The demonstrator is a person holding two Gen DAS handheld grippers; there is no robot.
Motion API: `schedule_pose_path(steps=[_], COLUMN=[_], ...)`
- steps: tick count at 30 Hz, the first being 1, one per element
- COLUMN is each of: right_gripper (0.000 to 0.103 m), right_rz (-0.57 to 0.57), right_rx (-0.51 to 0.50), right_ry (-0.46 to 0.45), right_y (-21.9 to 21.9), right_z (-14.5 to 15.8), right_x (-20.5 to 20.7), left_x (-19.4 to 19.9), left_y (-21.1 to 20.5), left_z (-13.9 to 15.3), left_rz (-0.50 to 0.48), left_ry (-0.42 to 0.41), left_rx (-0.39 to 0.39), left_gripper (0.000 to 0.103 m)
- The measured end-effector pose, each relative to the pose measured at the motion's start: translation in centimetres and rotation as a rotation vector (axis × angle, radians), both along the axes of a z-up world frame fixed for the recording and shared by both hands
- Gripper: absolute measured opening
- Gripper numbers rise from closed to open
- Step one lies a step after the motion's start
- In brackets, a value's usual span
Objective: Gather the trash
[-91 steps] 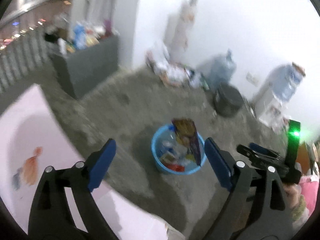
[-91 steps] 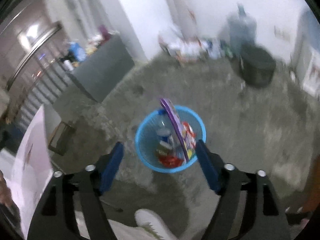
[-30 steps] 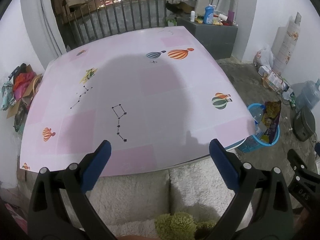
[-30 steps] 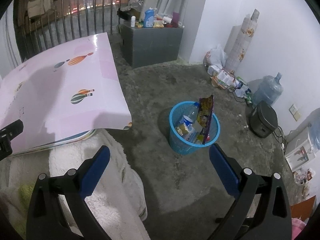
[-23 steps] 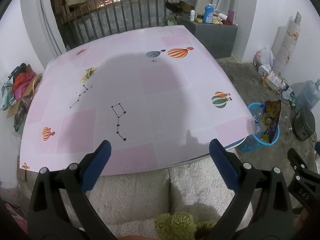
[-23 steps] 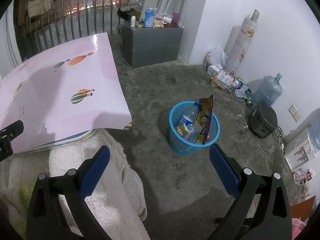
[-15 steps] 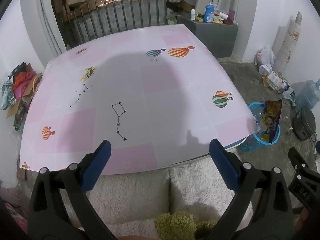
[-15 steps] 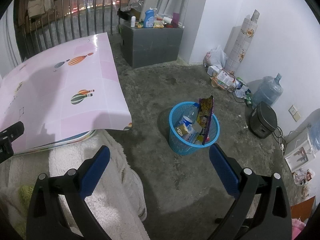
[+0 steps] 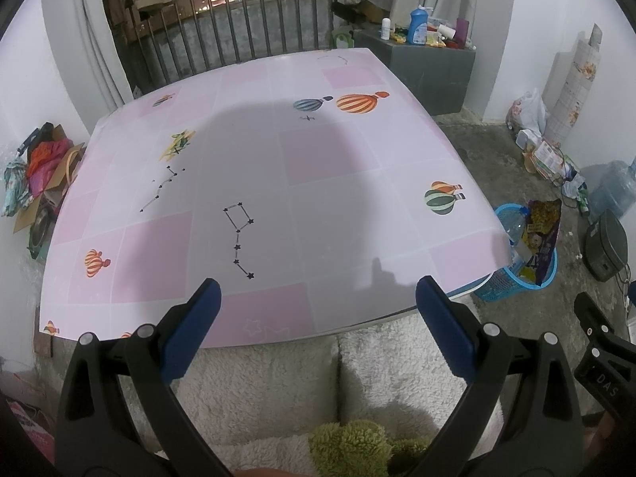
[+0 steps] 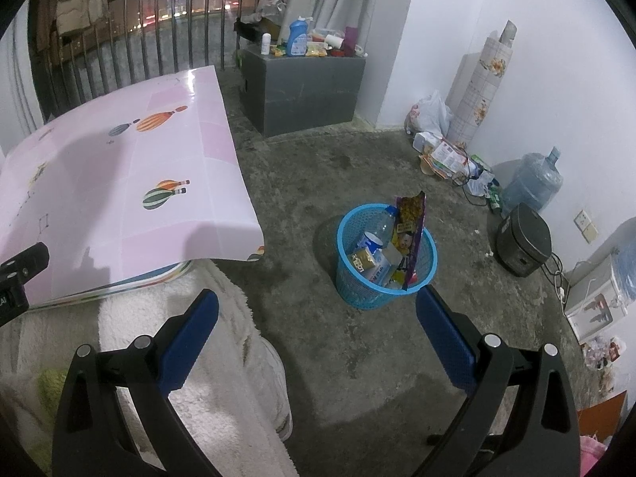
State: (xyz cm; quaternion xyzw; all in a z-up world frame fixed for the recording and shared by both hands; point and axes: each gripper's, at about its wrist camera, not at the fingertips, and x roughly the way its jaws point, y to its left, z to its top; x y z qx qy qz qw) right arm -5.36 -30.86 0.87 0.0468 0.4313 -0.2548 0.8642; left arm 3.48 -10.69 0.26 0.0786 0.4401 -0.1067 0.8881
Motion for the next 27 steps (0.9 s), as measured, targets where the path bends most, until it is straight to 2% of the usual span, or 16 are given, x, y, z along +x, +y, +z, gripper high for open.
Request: schedule_pose_path(steps=[27], right_gripper=[0.097], right_rz=[0.005], right_rx=[-0.005], right_ry=[-0.006], right_y=[0.4], right_z=[0.5], right_x=[0.29], left_x=[-0.23], left_y=[0.35], left_z=[0.39], left_rz=[0.017], left_ry=[0.002], left_rx=[-0.005], left_gripper=[0.094])
